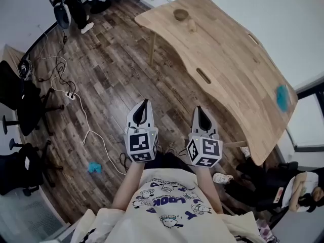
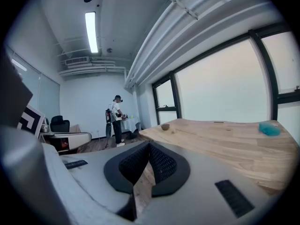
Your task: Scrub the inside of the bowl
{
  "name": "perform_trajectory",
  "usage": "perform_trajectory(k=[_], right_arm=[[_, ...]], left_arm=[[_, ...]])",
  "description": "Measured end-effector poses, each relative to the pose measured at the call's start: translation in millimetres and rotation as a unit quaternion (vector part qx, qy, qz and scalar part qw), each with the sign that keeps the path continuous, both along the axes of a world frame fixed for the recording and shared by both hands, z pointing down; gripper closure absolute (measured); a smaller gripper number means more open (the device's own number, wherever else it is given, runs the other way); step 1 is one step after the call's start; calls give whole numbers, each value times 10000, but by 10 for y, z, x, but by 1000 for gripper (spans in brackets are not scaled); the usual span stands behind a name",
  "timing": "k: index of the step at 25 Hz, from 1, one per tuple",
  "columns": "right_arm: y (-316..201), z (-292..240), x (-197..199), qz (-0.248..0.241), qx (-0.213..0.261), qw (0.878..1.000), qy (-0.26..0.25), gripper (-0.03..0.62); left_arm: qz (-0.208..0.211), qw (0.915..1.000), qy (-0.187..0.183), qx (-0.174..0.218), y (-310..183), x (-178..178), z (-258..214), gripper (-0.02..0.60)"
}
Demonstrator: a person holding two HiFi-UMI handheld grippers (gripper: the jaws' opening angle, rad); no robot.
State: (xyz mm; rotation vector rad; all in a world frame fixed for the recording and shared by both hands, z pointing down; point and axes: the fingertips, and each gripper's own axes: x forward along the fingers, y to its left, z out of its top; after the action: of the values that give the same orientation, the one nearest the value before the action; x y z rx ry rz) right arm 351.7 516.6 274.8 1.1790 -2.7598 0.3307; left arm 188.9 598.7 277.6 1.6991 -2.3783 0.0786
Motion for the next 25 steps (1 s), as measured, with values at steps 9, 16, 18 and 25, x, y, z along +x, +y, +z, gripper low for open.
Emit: perform_trajectory(k=[9,16,18,25], right_arm=[[-168,17,81,-132,42,9999,-47,588],[-317,103,154,-166,-31,9999,-7,588],[-332,128,133,-194,-70,9998,-3,588],[-427,238,-52,-328,-196,9993,57,588]], left_arm=[[-101,9999,-80,-2,-135,95,-8,554],[-228,9996,-49,-155,-148,105,82,555],[-276,9994,-33,-186,-151,87,103,555],[-309,9991,-5,-294,-286,-29,200,555]])
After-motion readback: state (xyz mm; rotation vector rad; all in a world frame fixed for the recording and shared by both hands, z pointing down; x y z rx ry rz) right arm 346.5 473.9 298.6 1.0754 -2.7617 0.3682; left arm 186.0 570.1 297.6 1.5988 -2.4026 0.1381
